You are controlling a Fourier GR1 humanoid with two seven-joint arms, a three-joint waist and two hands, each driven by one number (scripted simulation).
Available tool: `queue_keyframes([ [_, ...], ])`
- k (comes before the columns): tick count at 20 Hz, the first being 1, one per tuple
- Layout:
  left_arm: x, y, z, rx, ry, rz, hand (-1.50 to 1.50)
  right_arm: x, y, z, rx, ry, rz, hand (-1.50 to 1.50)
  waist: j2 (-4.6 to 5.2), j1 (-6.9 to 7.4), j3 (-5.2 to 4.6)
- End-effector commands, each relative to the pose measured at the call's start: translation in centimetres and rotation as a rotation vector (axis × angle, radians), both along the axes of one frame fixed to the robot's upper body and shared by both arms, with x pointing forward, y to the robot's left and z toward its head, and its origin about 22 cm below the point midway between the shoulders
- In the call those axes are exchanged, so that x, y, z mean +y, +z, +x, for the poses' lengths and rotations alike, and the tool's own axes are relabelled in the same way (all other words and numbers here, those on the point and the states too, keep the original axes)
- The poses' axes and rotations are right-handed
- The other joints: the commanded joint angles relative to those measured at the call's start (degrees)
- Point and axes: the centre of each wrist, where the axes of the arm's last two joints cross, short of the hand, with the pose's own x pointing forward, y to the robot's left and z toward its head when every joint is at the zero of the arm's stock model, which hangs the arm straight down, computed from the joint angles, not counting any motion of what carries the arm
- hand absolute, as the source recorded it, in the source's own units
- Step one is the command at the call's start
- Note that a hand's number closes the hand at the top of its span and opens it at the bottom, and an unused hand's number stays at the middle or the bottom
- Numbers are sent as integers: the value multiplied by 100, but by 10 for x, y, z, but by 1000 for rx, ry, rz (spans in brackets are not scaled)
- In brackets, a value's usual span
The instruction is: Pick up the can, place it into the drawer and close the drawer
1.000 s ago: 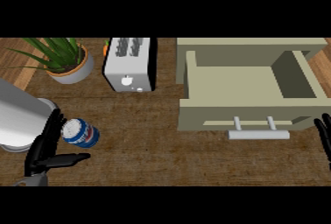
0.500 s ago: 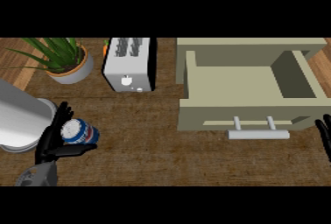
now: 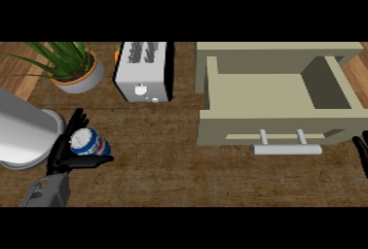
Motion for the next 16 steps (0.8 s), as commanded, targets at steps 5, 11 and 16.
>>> queue_keyframes([
  [5,-29,-7,14,-29,-35,-49,150,8,-2,15,-13,-19,9,-150,8,0,-1],
  [11,-25,2,19,-49,-79,-107,150,4,2,0,-10,-1,15,-150,1,1,0],
  [16,-50,28,24,-88,-134,-132,150,-1,5,-6,-16,-22,27,-150,-10,23,3],
])
